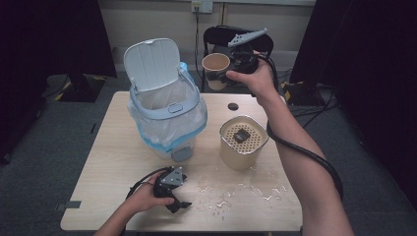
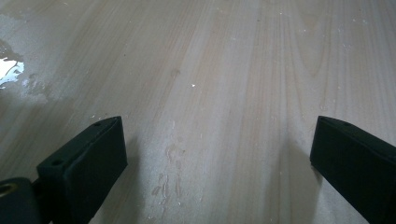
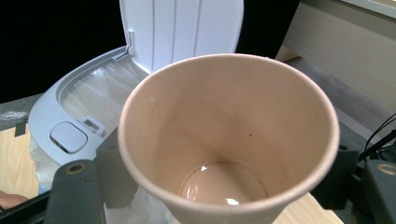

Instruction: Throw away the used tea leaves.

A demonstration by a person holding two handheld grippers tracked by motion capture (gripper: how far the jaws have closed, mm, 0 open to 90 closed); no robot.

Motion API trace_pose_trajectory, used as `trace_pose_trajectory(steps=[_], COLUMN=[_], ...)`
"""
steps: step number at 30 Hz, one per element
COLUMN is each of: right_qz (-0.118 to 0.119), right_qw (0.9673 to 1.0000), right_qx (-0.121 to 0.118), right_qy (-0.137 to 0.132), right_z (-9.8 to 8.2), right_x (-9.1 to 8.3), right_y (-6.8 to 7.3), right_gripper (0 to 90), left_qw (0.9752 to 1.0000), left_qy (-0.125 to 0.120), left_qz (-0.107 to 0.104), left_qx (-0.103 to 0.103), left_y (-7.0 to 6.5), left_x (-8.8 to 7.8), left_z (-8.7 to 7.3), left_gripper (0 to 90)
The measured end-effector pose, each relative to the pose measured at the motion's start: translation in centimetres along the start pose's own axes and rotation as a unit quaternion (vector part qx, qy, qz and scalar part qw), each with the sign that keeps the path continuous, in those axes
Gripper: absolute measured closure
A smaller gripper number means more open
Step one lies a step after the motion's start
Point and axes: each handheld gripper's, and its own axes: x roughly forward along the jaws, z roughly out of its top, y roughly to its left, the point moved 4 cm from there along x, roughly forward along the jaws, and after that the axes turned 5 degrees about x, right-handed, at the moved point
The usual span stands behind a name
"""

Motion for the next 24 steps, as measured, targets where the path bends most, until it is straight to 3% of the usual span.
trace_pose_trajectory(steps=[24], right_qz=[0.025], right_qw=[0.9996], right_qx=[-0.016], right_qy=[-0.001], right_z=[3.1], right_x=[3.6], right_y=[2.8], right_gripper=[25.4], left_qw=[1.0000], left_qy=[0.001], left_qz=[0.000], left_qx=[0.001], left_y=[0.0], left_x=[0.0], left_z=[0.0], left_gripper=[2.9])
